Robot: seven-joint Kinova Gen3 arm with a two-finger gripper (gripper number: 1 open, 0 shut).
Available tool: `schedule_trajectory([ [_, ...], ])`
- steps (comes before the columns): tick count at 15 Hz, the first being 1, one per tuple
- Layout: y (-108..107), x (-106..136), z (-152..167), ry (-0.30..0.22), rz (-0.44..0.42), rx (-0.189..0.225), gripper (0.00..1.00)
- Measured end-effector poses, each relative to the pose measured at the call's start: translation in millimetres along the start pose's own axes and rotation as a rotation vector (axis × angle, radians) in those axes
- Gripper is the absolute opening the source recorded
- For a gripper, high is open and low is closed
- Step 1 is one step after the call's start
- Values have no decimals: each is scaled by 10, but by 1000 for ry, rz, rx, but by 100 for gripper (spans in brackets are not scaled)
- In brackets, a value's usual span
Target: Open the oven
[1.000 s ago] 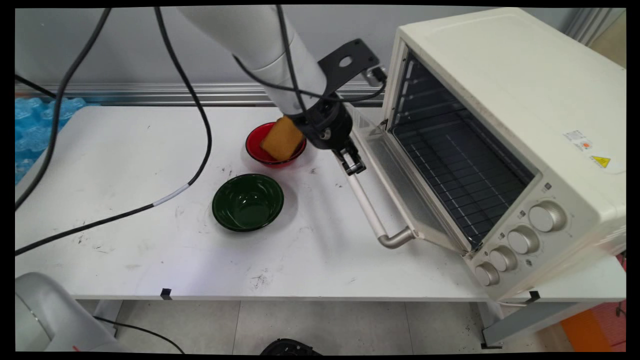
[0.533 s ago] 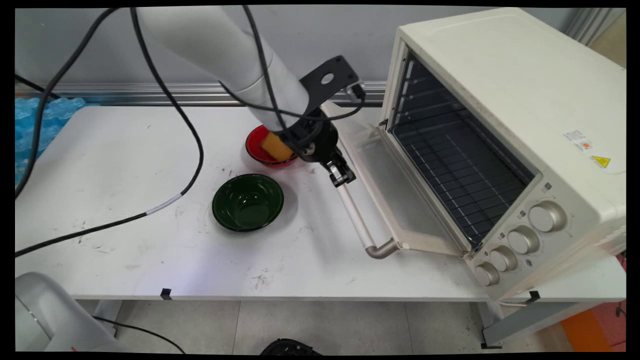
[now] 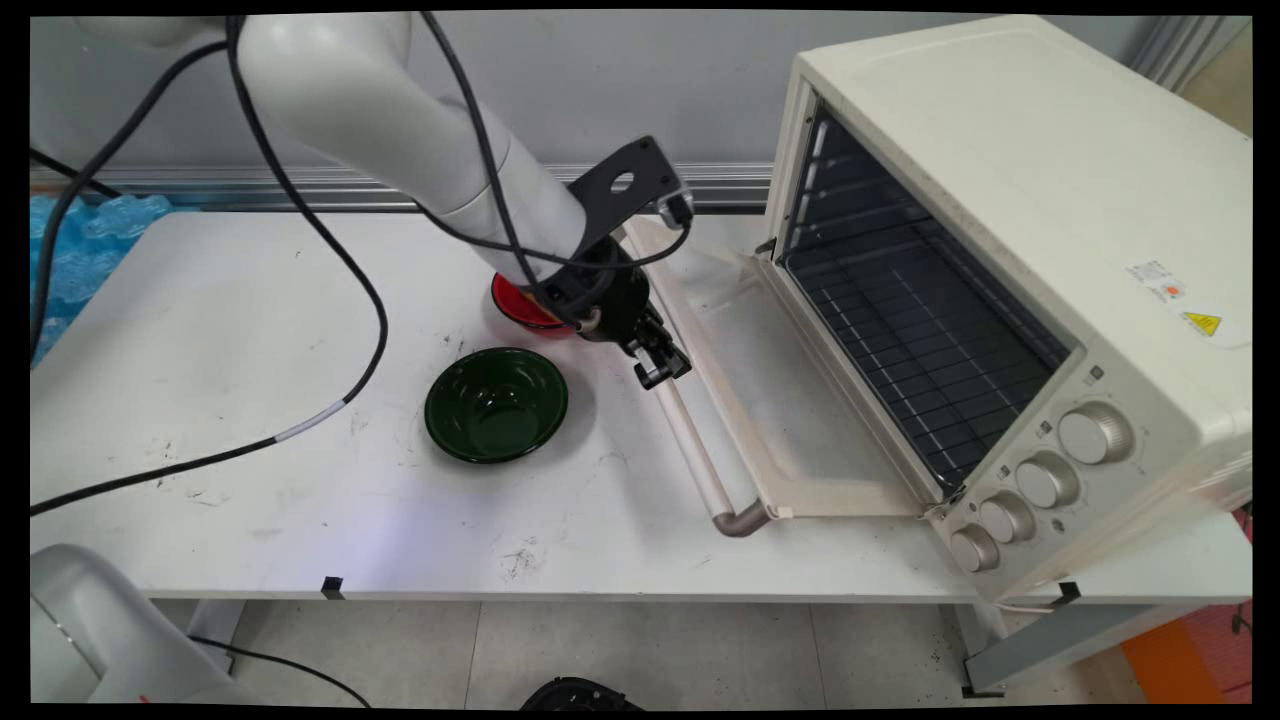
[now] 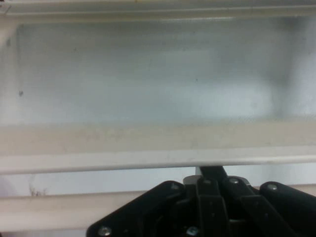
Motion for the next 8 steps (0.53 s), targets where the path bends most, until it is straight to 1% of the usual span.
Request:
schedule_trajectory([
  [8,-33,-140,-60,16,24,5,0],
])
